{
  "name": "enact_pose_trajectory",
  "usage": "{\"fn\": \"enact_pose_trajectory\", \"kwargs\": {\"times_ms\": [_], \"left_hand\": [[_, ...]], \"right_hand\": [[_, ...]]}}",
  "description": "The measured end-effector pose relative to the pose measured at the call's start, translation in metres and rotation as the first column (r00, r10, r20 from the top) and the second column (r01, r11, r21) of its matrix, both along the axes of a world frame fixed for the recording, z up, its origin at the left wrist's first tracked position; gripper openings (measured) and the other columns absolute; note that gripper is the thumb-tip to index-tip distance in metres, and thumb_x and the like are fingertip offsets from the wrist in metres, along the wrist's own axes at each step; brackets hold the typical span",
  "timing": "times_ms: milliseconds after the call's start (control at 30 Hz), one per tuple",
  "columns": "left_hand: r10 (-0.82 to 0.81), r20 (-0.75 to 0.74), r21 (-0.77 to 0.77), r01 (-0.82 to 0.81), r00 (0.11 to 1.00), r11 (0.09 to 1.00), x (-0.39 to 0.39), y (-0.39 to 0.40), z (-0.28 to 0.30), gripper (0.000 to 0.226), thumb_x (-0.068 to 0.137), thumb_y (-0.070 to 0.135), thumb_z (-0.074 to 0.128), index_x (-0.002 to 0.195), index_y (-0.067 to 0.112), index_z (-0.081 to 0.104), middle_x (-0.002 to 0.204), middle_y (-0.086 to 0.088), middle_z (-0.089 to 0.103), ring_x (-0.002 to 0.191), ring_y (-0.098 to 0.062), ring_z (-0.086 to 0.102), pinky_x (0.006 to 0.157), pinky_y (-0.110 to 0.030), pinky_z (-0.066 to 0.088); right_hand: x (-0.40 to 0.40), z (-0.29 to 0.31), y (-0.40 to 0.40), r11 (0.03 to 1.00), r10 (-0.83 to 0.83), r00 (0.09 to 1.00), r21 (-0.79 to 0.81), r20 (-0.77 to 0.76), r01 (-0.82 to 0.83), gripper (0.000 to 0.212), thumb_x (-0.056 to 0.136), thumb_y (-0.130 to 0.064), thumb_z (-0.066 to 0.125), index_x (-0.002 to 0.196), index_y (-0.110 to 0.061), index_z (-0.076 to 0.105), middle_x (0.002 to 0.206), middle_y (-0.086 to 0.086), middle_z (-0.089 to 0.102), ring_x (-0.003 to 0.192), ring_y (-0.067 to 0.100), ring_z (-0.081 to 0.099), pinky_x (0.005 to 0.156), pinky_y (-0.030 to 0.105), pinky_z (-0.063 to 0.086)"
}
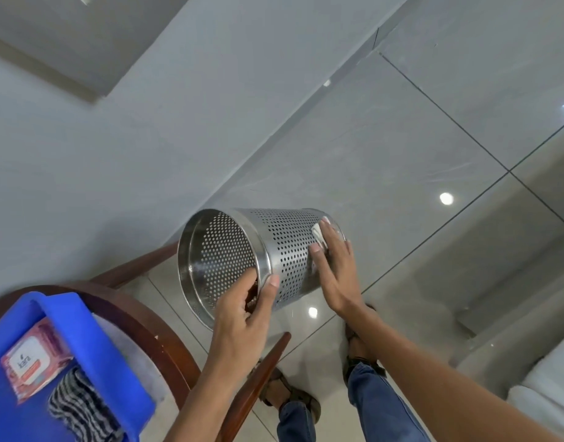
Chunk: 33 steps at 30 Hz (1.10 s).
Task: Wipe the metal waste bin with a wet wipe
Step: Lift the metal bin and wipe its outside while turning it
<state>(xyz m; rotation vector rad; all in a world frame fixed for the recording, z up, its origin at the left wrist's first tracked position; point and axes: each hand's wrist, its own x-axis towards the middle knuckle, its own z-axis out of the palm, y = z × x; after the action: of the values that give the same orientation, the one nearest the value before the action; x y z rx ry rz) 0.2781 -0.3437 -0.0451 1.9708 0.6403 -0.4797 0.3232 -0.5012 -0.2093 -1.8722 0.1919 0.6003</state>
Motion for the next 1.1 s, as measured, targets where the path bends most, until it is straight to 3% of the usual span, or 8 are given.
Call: {"fn": "enact_pose_trajectory", "kwargs": {"times_ms": [100,233,400,533,700,833,1033,1100], "left_hand": [[-0.015,0.044,0.019,0.014,0.999,1.000,-0.004,0.002,-0.012,0.012,0.108,0.033,0.061,0.101,0.030,0.069,0.082,0.002,0.069,0.076,-0.011,0.068,0.066,-0.030,0.058],[0.073,0.085,-0.038,-0.070,0.994,0.997,0.001,0.011,-0.022,0.025,0.104,0.013,0.067,0.127,0.023,0.072,0.109,0.005,0.081,0.105,-0.015,0.079,0.087,-0.038,0.068],[0.171,0.133,-0.095,-0.159,0.976,0.983,0.005,0.016,-0.023,0.031,0.102,0.007,0.068,0.128,0.022,0.075,0.117,0.001,0.082,0.116,-0.017,0.079,0.098,-0.039,0.067],[0.231,0.132,-0.109,-0.218,0.964,0.970,0.000,0.015,-0.021,0.024,0.100,0.017,0.073,0.124,0.020,0.078,0.110,0.003,0.085,0.111,-0.014,0.081,0.097,-0.033,0.067],[0.274,0.094,-0.111,-0.263,0.957,0.958,-0.012,0.018,-0.024,0.035,0.091,0.026,0.079,0.126,0.025,0.079,0.115,0.010,0.086,0.115,-0.007,0.080,0.094,-0.019,0.064],[0.278,0.078,-0.085,-0.271,0.958,0.959,-0.016,0.022,-0.034,0.037,0.089,0.022,0.080,0.125,0.023,0.078,0.115,0.004,0.086,0.117,-0.010,0.079,0.091,-0.014,0.062],[0.188,0.122,-0.004,-0.189,0.974,0.982,-0.016,0.025,-0.058,0.044,0.096,0.016,0.078,0.138,0.024,0.066,0.122,0.018,0.078,0.122,-0.003,0.075,0.095,-0.010,0.059],[0.140,0.139,0.058,-0.150,0.980,0.987,-0.014,0.027,-0.072,0.045,0.098,0.015,0.077,0.141,0.022,0.065,0.127,0.011,0.077,0.124,-0.004,0.074,0.094,-0.007,0.057]], "right_hand": [[-0.001,0.016,0.013,0.987,0.088,0.991,0.128,0.101,-0.101,0.070,0.113,-0.057,0.043,0.177,-0.033,0.026,0.185,-0.017,0.022,0.173,0.005,0.017,0.142,0.053,0.019],[0.003,0.047,0.043,0.932,0.134,0.928,0.273,0.349,-0.238,0.069,0.113,-0.040,0.052,0.176,-0.019,0.031,0.186,-0.005,0.025,0.175,0.016,0.020,0.140,0.050,0.024],[0.012,0.048,0.057,0.922,0.121,0.874,0.273,0.471,-0.275,0.065,0.115,-0.034,0.048,0.174,-0.011,0.033,0.185,0.003,0.029,0.174,0.022,0.023,0.140,0.051,0.024],[0.025,0.011,0.038,0.993,0.052,0.965,0.088,0.259,-0.077,0.062,0.117,-0.050,0.038,0.172,-0.022,0.040,0.181,-0.004,0.038,0.171,0.011,0.030,0.139,0.046,0.030],[0.033,-0.043,0.000,0.989,0.000,0.999,-0.148,-0.052,-0.008,0.062,0.116,-0.057,0.034,0.167,-0.025,0.049,0.171,0.002,0.054,0.161,0.023,0.048,0.134,0.048,0.038],[0.036,-0.070,-0.010,0.987,-0.052,0.997,-0.155,-0.065,0.041,0.040,0.117,-0.037,0.048,0.145,-0.020,0.072,0.131,-0.003,0.080,0.116,0.013,0.071,0.101,0.028,0.053],[0.020,-0.101,-0.026,0.940,-0.169,0.936,-0.336,-0.310,0.058,0.037,0.116,-0.032,0.049,0.110,-0.004,0.072,0.089,0.005,0.068,0.088,0.029,0.061,0.076,0.031,0.039],[0.009,-0.106,-0.038,0.927,-0.183,0.918,-0.373,-0.352,0.042,0.037,0.117,-0.030,0.047,0.101,-0.004,0.067,0.079,0.005,0.062,0.083,0.032,0.059,0.073,0.032,0.038]]}}
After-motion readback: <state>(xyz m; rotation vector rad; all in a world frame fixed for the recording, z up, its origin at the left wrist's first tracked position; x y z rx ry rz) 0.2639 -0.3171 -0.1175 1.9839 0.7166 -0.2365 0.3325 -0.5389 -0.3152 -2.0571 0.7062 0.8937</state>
